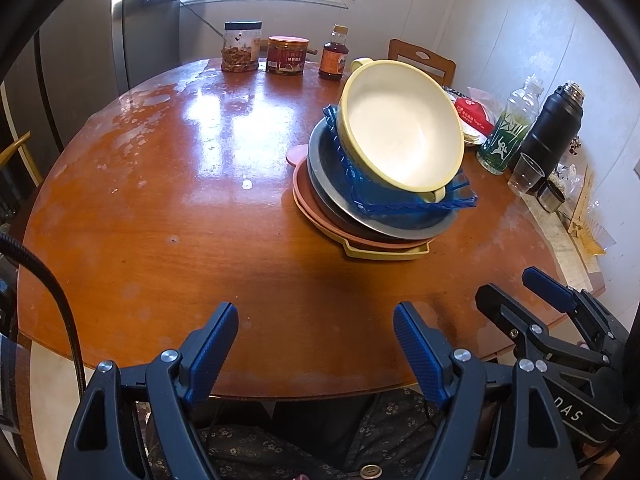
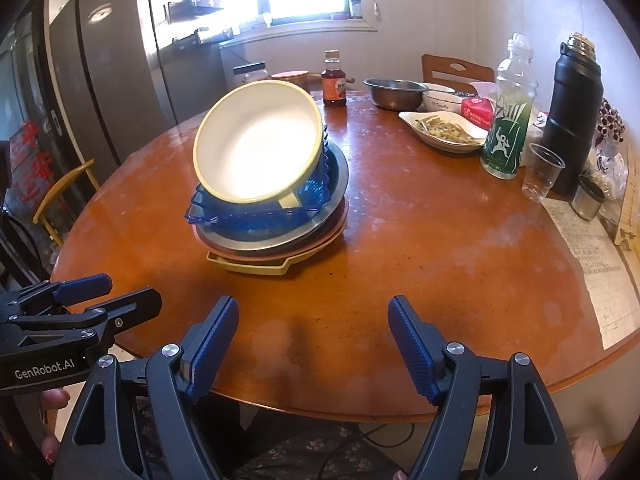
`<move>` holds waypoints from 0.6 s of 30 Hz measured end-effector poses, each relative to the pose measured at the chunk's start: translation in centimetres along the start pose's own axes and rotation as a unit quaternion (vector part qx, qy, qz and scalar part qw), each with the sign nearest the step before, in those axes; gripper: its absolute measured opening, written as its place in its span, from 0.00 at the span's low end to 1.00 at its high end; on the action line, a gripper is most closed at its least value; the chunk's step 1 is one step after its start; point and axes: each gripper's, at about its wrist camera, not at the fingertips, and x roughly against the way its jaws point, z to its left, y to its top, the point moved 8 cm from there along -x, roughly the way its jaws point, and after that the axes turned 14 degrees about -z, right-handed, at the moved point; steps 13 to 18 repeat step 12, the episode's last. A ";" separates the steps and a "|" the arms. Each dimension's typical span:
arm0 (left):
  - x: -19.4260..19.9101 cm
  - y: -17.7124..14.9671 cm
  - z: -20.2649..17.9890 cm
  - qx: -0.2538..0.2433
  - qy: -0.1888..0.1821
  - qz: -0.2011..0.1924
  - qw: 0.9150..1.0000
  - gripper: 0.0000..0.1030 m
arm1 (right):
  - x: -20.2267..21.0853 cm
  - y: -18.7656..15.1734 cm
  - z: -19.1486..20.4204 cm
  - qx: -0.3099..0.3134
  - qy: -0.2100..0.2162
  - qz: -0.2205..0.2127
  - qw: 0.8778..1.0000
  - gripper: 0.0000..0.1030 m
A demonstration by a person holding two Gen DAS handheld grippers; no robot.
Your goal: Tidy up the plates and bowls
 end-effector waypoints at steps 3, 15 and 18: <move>-0.4 0.0 -0.1 -0.001 0.001 0.004 1.000 0.77 | -0.3 -0.2 0.0 0.000 0.000 0.005 1.000 0.76; -1.0 0.3 0.4 0.006 0.005 0.007 1.000 0.77 | -1.0 0.2 -0.2 0.001 -0.002 0.010 1.000 0.76; -1.0 0.3 0.4 0.006 0.005 0.007 1.000 0.77 | -1.0 0.2 -0.2 0.001 -0.002 0.010 1.000 0.76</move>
